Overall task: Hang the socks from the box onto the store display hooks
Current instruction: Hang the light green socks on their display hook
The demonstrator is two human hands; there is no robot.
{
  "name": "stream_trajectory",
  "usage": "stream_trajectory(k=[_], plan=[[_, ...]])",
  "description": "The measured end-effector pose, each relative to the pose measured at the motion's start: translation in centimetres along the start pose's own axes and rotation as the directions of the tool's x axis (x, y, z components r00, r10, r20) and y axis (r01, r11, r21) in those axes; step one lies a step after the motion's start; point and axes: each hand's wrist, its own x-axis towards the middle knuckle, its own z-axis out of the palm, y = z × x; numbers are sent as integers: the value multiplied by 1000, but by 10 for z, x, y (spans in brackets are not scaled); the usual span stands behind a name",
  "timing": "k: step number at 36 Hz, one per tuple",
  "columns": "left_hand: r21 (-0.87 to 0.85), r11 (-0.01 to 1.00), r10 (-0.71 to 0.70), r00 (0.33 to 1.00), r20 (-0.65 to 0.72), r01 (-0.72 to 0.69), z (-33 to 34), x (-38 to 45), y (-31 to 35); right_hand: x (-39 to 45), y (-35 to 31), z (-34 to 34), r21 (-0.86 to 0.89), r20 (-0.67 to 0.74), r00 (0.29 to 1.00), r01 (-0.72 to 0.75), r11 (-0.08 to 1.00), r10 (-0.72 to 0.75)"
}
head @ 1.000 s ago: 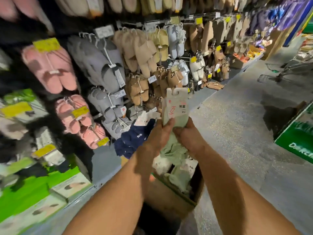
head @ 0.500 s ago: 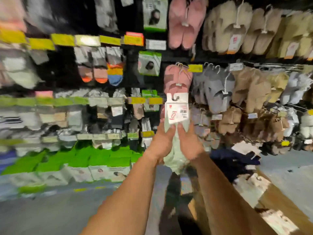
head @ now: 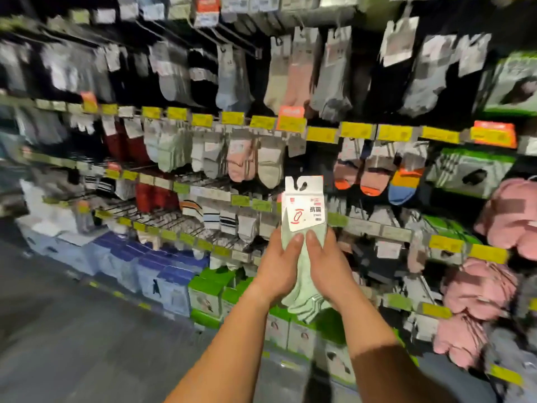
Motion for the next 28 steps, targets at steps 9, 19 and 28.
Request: stream_trajectory(k=[9, 19, 28], plan=[[21, 996, 91, 995, -36, -91, -87, 97, -8, 89, -38, 91, 27, -16, 996, 84, 996, -84], [12, 982, 190, 981, 40, -191, -180, 225, 0, 206, -93, 180, 61, -44, 988, 148, 987, -145], [-77, 949, 309, 950, 43, -305, -245, 316, 24, 284, -145, 236, 52, -308, 934, 204, 978, -179]])
